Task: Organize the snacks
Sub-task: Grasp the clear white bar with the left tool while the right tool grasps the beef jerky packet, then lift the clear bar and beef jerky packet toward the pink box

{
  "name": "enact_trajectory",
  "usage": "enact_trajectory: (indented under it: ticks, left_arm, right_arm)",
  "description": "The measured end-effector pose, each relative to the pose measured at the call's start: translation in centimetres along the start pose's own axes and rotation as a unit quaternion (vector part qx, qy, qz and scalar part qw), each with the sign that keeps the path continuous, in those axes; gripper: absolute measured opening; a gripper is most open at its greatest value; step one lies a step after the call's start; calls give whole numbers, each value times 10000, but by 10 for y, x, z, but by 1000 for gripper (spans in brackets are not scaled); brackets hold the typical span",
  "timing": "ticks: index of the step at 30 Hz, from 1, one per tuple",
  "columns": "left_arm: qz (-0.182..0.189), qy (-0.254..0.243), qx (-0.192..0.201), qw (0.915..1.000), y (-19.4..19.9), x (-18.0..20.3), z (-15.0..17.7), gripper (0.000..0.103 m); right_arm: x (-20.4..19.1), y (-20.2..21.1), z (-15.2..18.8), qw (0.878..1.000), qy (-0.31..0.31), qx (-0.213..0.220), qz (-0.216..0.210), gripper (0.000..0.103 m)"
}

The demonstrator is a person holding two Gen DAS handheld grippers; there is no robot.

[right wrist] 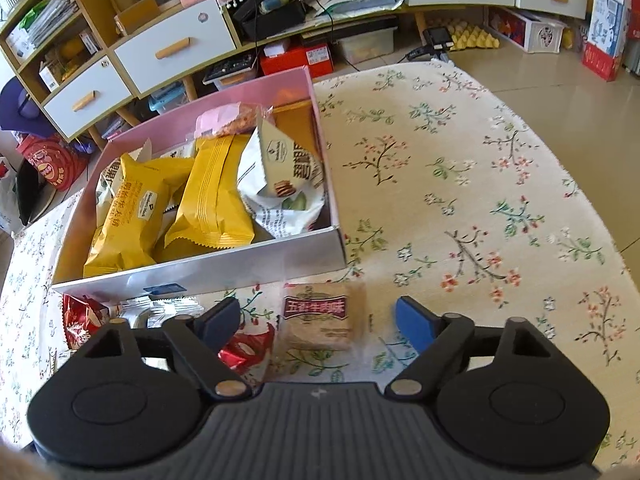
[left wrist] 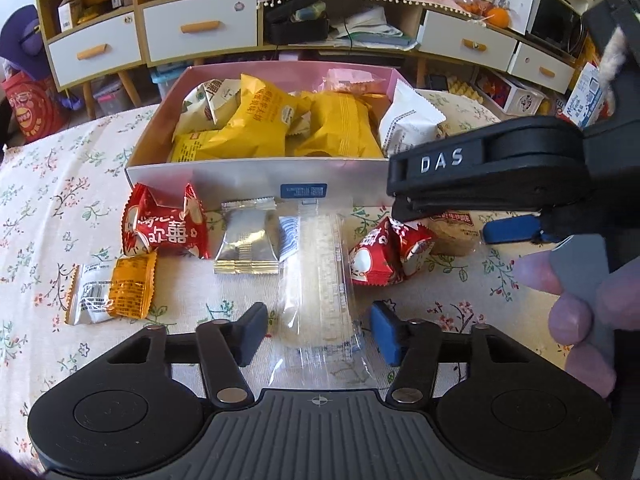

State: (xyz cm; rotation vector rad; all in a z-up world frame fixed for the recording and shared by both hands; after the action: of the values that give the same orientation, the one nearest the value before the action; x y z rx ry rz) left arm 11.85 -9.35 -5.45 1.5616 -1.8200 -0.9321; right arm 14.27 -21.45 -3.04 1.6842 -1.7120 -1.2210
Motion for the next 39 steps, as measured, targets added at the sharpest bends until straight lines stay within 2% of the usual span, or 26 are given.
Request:
enact_trajectory:
  ticks: [3,5,9,13,15,17,20,39]
  left_arm:
    - [-28,-9,8,10000,0,-2,-1,45]
    - [-55,-21,16,10000,0,-3,-1,41]
    - [-78,-43,8,10000,1,-4,-1,37]
    - [-143,-85,4,9999,2,-4,0,34]
    - [-172,-86,10,9998,3,-4,0,33]
    - [-197,-98,17,9998,4,-5,-1,27]
    - [-214,-110,39,9997,6,-7,-3,23]
    - [32,68,-23,10000,12,-15,-9,15]
  right_arm:
    - [-1,-3,2,10000,-30,-61,61,65]
    - [-2,-4,1,9999,37,-34,124,62]
    - [-3,-3,3,9997,127,-12,230,52]
    - [-4,-2,3,9994,199,-22,279,47]
    - [-5,-2,1,9993,230,-19,288,42]
    - [-7,-1,1,9992,263,-33,298,41]
    - [-8,-1,1,9990,302,-50,314,39]
    - [3,13,-3,9994,276,-138,185,38]
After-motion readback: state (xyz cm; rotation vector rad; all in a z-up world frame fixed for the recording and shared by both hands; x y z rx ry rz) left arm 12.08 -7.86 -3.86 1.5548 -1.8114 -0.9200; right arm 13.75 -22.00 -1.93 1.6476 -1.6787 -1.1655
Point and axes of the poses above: each gripper's, at about its wrist camera, not at the fingertips, and y roughly against the way its jaws point, x to its right, z to its underside, the point moved 4 cm from there along -y, roughly the way its jaws point, and after that the axes turned 7 degrees about -z, right-handed, at the moved point
